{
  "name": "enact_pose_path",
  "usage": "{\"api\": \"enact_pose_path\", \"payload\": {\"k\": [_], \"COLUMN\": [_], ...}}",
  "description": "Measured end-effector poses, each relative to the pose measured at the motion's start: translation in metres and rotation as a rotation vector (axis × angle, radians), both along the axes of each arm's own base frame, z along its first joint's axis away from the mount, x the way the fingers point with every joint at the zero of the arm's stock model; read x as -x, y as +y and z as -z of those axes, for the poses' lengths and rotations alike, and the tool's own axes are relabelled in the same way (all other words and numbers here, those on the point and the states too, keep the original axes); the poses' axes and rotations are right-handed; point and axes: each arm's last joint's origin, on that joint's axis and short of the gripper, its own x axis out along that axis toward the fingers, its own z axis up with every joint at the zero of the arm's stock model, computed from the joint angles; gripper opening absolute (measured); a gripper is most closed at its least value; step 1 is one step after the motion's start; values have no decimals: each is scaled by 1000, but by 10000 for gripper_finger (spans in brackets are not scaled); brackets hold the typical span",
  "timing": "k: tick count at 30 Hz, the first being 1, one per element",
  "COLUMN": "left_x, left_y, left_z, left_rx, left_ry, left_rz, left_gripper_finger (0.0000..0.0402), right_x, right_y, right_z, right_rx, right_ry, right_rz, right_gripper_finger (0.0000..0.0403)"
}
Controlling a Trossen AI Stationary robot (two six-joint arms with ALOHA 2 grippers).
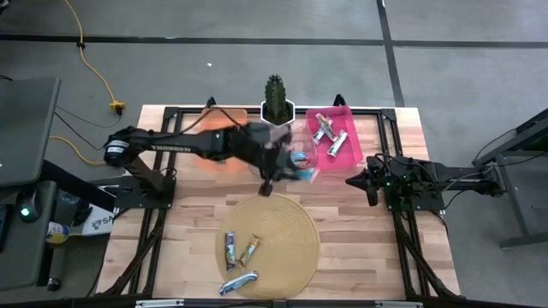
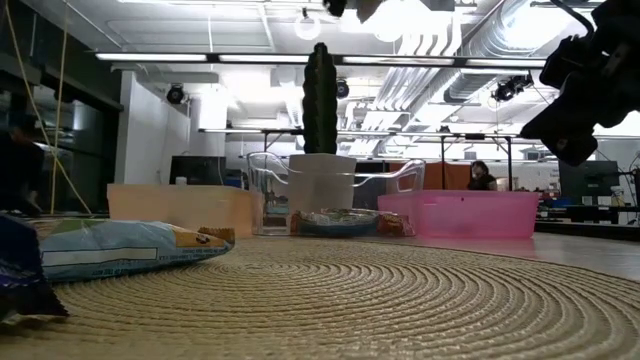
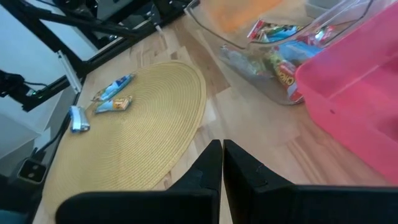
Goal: Pick and place Granola Bars by type
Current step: Put the yellow granola bar into the red bin
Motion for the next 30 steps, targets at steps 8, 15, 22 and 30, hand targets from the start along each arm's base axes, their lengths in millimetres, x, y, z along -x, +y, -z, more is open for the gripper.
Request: {"api": "enact_pose_path", "payload": {"k": [8, 15, 22, 30], "left_x": [-3, 7, 21, 23], "left_y": [14, 15, 16, 17], "left_z": [-55, -107, -149, -155], "left_rx": [157, 146, 179, 183], "left_ry": [-302, -461, -582, -603], "left_rz": [6, -1, -53, -91], "left_gripper_finger": [73, 73, 73, 73], "right_x": [0, 0, 0, 0], "right_y": [0, 0, 0, 0], "right_z": [0, 0, 0, 0], "right_rx": [4, 4, 4, 4], "right_ry": [1, 2, 2, 2], "right_rz": [10, 9, 9, 9], "right_gripper_finger": [0, 0, 0, 0]}}
